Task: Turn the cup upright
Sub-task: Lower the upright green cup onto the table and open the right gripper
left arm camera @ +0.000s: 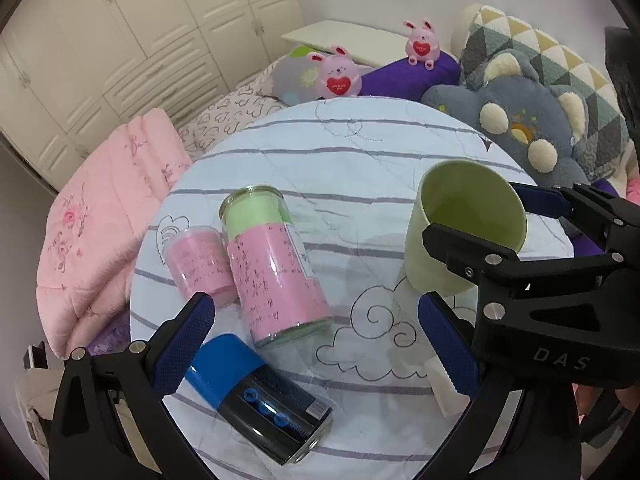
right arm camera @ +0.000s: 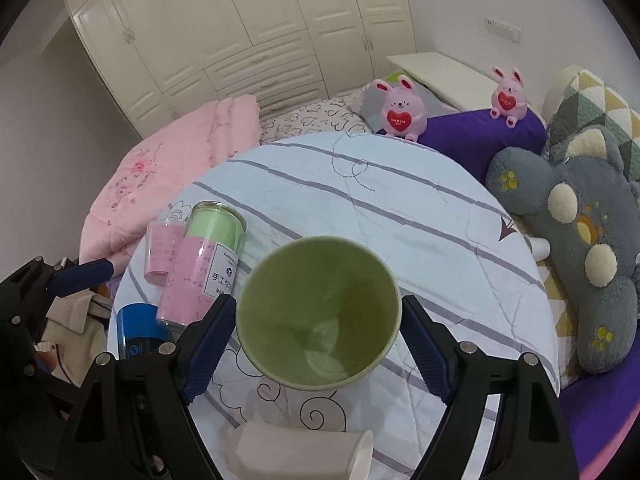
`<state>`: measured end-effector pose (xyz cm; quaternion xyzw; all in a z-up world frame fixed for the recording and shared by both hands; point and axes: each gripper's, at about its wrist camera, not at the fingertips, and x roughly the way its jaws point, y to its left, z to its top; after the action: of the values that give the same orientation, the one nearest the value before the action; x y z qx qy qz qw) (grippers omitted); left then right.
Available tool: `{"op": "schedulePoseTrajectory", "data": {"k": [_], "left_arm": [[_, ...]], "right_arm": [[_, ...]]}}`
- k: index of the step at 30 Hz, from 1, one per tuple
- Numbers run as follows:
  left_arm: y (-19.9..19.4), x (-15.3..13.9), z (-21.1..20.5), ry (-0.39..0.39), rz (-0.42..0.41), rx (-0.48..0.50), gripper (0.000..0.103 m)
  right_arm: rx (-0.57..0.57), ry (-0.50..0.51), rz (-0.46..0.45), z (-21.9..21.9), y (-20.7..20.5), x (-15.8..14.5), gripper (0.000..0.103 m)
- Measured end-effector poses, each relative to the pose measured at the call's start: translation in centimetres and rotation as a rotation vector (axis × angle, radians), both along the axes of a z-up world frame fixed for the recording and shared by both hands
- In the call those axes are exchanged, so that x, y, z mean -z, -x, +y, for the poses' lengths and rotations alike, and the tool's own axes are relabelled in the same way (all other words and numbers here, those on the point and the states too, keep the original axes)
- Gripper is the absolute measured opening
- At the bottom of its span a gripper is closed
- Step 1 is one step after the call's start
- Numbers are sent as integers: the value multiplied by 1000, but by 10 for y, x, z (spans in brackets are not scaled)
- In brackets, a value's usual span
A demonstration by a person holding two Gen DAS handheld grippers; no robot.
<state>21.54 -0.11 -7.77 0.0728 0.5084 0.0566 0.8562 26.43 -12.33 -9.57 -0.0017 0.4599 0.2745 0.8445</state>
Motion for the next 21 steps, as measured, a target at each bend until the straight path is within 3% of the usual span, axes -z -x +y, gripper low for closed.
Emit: {"op": "schedulePoseTrajectory", "data": {"k": [7, 14, 21], "left_arm": [[13, -11, 4, 6, -24, -17, 103], [37, -35, 12, 39, -105, -40, 103], [84, -60, 8, 74, -201, 14, 103]], "right_arm": [[6, 7, -39, 3, 11, -10, 83], [17, -6, -103, 0, 31, -38, 83], [60, -28, -128, -13, 77, -65, 83]]}}
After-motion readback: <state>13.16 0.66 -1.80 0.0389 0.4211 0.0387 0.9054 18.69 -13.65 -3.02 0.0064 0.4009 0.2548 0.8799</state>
